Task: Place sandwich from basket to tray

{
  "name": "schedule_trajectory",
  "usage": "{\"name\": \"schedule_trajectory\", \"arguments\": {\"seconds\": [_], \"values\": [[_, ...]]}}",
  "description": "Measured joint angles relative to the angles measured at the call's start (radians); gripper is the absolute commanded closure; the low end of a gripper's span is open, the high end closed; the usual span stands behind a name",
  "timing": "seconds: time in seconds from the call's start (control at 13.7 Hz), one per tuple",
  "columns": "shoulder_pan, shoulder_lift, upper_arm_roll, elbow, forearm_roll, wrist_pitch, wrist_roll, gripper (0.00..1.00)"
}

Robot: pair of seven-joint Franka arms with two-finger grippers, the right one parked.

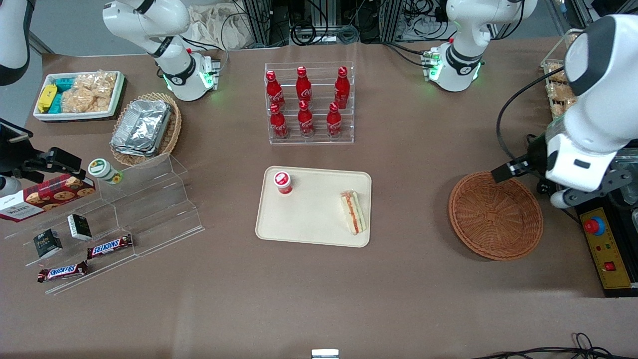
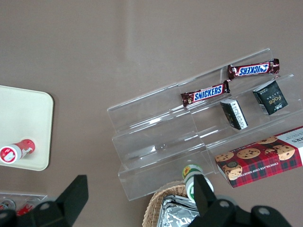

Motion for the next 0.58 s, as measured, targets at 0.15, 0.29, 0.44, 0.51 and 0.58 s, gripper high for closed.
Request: {"name": "schedule_trajectory", "arguments": {"seconds": [0.15,0.29,0.44,0.51,0.58], "values": [[-0.016,-0.044,0.053,-0.052,-0.001,0.0,0.102,0.0],[-0.056,-0.086,0.137,-0.097,-0.002,0.0,0.204,0.0],[-0.071,-0.138,0.2,-0.142,-0.006,0.0,0.303,0.0],[-0.071,-0.169,0.224,-0.169,-0.007,0.005,0.337,0.0],[-0.071,-0.202,0.24,-0.203,-0.008,0.022,0.358,0.0]]}}
